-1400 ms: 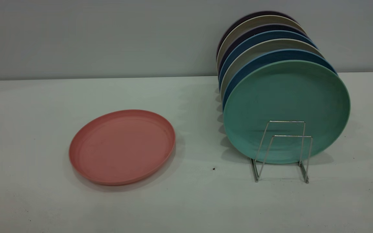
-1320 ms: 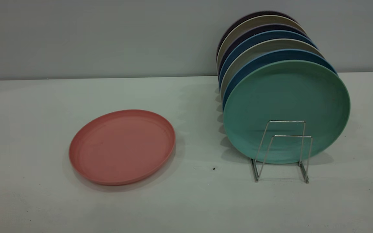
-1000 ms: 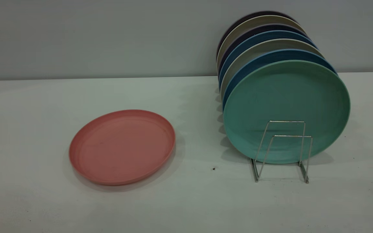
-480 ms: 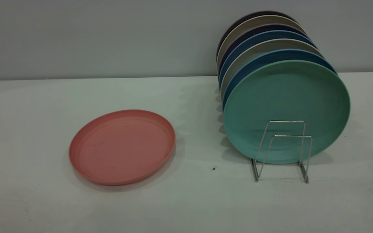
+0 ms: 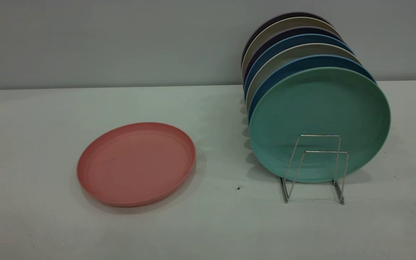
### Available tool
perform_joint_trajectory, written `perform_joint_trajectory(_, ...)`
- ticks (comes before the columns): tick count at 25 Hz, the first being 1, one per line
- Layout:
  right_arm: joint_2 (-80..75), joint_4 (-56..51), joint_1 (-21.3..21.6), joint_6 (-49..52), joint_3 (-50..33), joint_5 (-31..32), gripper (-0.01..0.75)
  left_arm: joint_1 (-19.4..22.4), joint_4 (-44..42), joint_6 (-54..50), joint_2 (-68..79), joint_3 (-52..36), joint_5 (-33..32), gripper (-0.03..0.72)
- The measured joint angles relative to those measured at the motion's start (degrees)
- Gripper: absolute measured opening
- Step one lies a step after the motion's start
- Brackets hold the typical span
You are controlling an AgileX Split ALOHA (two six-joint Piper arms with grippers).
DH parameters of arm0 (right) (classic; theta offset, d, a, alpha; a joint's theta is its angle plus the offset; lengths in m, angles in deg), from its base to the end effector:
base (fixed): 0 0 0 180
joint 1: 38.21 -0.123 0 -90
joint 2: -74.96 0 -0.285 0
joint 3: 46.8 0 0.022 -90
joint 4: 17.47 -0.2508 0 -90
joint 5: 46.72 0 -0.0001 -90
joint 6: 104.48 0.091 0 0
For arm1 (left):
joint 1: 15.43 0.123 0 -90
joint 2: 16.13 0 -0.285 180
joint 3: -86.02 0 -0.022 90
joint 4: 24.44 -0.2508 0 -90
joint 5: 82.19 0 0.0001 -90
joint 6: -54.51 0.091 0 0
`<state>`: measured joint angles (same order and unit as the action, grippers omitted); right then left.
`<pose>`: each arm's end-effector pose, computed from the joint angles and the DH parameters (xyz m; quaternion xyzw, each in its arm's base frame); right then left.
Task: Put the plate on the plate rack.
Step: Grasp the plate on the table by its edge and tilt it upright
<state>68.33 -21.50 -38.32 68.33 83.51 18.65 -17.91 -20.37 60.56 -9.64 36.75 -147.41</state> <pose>-0.0093 0.0058 0.2656 -0.0583 0.8708 0.0049 0.4881 -0.0106 -0.0054 0.2678 0.0676 0.8671 -0.0200 0.4931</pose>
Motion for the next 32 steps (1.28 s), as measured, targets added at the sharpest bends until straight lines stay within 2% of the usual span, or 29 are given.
perform_joint_trajectory(11,0.0,-1.2,0.0,0.0,0.0,-0.1,0.365,0.0,0.0,0.0,0.6,0.0,0.2,0.518)
perform_joint_trajectory(15,-1.0,-1.6,0.0,0.3,0.4,-2.2,0.365,0.0,0.0,-1.1,6.9,0.4,1.6,0.518)
perform_joint_trajectory(18,-4.9,-2.2,0.0,2.5,1.1,-7.8,0.365,-0.2,0.4,-3.6,14.5,0.6,5.0,0.518)
perform_joint_trajectory(22,-13.9,-1.6,0.0,4.1,1.1,-15.9,0.365,-0.2,5.3,-3.1,25.4,0.6,12.2,0.518)
perform_joint_trajectory(29,-35.5,0.3,0.0,7.8,1.1,-34.1,0.365,-0.2,11.2,5.4,48.2,0.6,27.2,0.518)
perform_joint_trajectory(32,-47.6,0.4,0.0,8.1,1.1,-40.3,0.365,-0.2,17.5,11.6,59.8,0.8,34.0,0.499)
